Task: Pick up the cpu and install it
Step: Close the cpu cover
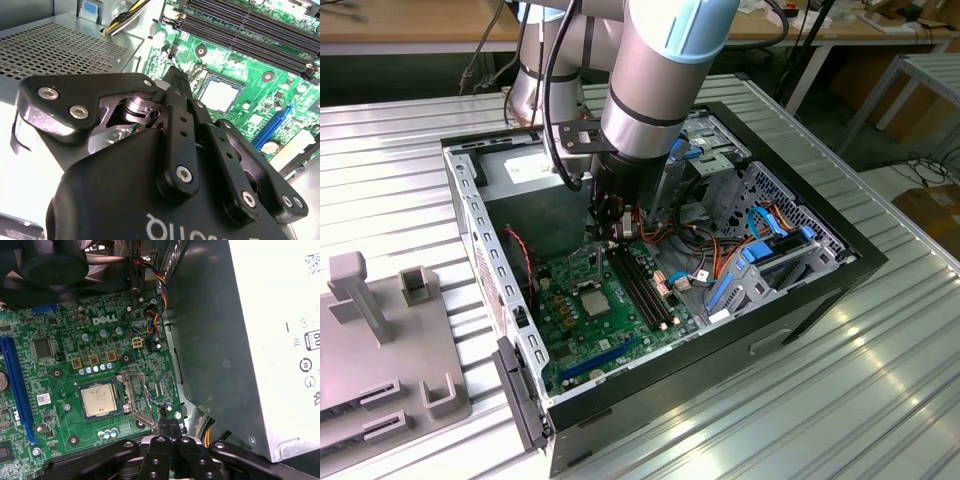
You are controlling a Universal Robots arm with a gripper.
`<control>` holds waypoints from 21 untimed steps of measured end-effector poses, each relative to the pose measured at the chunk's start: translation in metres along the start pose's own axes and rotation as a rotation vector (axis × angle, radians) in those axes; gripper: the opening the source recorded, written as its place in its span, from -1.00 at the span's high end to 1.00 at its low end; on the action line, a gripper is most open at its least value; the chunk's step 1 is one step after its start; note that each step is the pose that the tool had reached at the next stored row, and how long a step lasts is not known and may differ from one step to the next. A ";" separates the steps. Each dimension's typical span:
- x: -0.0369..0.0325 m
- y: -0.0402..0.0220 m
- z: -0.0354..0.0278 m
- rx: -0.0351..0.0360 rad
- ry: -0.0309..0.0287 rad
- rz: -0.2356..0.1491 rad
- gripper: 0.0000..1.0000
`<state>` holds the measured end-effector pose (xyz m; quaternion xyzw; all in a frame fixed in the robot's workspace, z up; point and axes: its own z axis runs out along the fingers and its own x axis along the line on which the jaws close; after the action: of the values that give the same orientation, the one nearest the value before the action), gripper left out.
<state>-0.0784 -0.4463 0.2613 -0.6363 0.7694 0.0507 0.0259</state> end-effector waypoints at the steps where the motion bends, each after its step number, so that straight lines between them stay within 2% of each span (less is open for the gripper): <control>1: 0.0000 0.0000 -0.0003 -0.0001 -0.0001 0.000 0.79; 21: 0.0046 -0.0008 -0.0014 0.0000 -0.0002 0.000 0.79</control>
<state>-0.0784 -0.4510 0.2622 -0.6362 0.7694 0.0508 0.0260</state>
